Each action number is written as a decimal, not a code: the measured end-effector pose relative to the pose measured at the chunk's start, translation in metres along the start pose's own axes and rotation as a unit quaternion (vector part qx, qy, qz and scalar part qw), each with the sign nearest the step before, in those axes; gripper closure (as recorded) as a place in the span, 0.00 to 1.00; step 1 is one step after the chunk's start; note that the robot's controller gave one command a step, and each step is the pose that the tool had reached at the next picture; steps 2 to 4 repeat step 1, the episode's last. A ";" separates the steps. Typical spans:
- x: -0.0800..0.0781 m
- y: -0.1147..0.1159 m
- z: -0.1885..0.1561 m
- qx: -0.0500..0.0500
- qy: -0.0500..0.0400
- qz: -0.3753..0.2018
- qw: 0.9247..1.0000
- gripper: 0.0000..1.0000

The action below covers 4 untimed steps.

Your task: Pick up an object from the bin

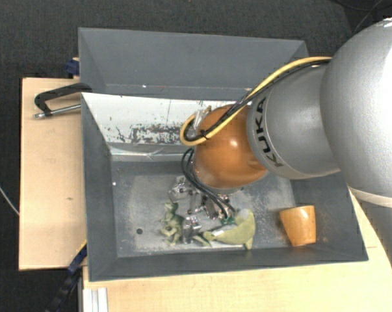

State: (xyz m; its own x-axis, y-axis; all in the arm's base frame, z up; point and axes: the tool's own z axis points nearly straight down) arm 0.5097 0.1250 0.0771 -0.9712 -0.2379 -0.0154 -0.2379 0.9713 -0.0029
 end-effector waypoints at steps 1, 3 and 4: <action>0.006 -0.047 -0.173 -0.001 0.001 -0.134 0.991 1.00; 0.006 -0.047 -0.173 -0.001 0.001 -0.134 0.991 1.00; 0.006 -0.047 -0.173 -0.001 0.001 -0.134 0.991 1.00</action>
Offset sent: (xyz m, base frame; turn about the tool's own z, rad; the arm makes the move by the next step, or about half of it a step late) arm 0.0003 -0.0465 0.1679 -0.2707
